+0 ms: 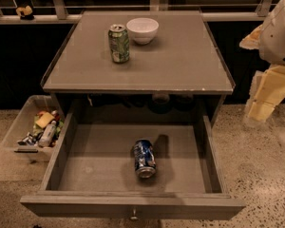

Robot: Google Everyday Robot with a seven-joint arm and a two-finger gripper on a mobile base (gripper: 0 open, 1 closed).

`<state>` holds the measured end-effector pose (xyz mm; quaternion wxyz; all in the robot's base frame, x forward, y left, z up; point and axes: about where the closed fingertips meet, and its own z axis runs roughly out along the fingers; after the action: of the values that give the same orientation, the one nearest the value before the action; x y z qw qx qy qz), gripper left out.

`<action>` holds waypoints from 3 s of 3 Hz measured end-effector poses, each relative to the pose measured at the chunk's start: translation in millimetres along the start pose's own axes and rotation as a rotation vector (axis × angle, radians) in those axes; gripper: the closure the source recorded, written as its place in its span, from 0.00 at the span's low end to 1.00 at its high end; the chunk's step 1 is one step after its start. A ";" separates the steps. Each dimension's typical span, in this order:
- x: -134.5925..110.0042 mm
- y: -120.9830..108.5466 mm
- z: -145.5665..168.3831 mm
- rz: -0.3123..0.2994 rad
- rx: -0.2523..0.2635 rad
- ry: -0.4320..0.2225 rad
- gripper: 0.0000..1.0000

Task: Pick pepsi can from top drawer and place on counter

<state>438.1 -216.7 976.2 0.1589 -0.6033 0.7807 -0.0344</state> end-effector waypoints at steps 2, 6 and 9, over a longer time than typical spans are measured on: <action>2.5 2.3 11.8 0.004 0.015 -0.014 0.00; -2.8 19.3 50.7 -0.052 -0.142 -0.224 0.00; -135.5 58.0 52.7 -0.064 -0.111 -0.386 0.00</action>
Offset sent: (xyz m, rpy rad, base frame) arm 0.0017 -0.0023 -0.0386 0.0233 -0.0066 -0.0069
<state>429.4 -64.6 940.0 0.2710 -0.6309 0.7170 0.1202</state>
